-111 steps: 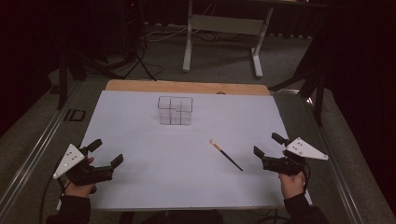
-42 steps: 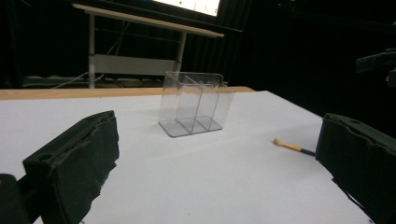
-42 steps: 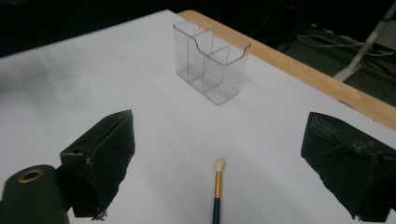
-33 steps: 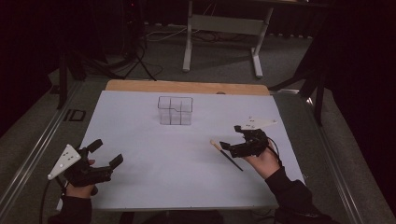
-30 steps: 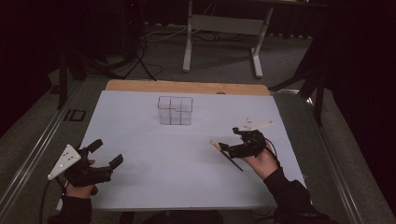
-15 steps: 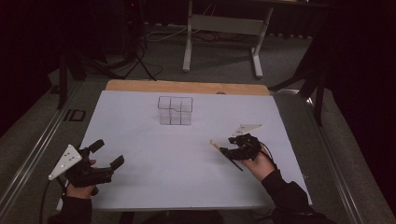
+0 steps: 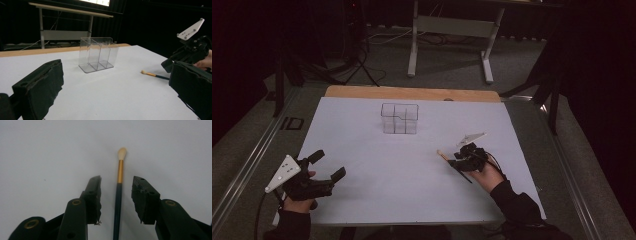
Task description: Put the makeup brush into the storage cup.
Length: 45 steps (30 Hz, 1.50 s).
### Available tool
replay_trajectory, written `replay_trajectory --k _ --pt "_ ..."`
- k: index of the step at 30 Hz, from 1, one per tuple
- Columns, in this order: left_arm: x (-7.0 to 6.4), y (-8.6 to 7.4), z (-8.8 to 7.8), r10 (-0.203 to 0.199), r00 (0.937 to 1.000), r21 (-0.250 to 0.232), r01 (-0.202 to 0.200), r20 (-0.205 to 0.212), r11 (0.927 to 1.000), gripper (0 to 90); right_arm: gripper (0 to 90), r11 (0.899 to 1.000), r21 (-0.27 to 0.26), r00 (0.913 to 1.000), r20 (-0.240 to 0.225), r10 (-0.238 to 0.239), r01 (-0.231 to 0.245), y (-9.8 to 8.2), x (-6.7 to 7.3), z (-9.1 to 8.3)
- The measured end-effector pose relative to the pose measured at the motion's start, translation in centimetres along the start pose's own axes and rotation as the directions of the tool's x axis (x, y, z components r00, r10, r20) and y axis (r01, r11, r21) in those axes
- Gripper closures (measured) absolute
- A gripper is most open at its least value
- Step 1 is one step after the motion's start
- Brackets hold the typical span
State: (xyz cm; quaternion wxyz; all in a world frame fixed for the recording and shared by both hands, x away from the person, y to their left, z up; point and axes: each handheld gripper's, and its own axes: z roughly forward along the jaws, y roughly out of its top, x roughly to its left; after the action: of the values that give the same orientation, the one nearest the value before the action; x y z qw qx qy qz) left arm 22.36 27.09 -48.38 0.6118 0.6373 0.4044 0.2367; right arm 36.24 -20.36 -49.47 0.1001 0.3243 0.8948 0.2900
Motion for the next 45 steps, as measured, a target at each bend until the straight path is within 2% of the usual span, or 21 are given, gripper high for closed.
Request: replay_trajectory --k 19,20,22,28,29,32,38,45 --pt "0.0 0.0 0.1 0.001 1.0 0.011 -0.001 0.001 0.9999 0.0 68.4 0.994 0.108 0.9998 0.01 0.02 -0.021 -0.7 -0.7 2.8" --pt "0.0 -0.1 0.1 0.002 1.0 0.011 -0.002 0.002 0.9999 0.0 72.6 0.993 0.118 0.9995 0.02 0.024 -0.026 -0.7 -0.8 2.8" --pt "0.0 -0.1 0.1 0.001 1.0 0.01 -0.001 0.003 1.0 0.0 74.3 0.992 0.124 0.9996 0.02 0.022 -0.024 -0.7 -0.7 2.8" --pt "0.0 -0.1 0.1 0.0 1.0 0.014 0.0 0.005 0.9999 0.0 80.0 0.987 0.16 0.9982 0.057 -0.016 0.006 -0.3 0.0 3.0" --pt "0.0 -0.1 0.1 0.002 1.0 0.015 -0.002 0.006 0.9999 0.0 82.6 0.985 0.174 0.9976 0.067 -0.013 0.001 -0.1 0.3 3.1" --pt "0.0 -0.1 0.1 -0.001 1.0 0.015 0.001 0.006 0.9999 0.0 83.0 0.983 0.184 0.9967 0.079 -0.018 0.004 0.0 0.5 3.1" --pt "-0.1 -0.1 0.2 -0.003 1.0 0.018 0.003 0.005 0.9998 0.0 83.2 0.987 0.16 0.9984 0.054 0.013 -0.022 0.0 0.2 2.7" --pt "-0.1 -0.1 0.2 -0.008 0.9999 0.015 0.008 0.007 0.9999 0.0 83.2 0.996 0.056 0.9974 0.021 0.068 -0.069 0.7 -0.4 0.8"
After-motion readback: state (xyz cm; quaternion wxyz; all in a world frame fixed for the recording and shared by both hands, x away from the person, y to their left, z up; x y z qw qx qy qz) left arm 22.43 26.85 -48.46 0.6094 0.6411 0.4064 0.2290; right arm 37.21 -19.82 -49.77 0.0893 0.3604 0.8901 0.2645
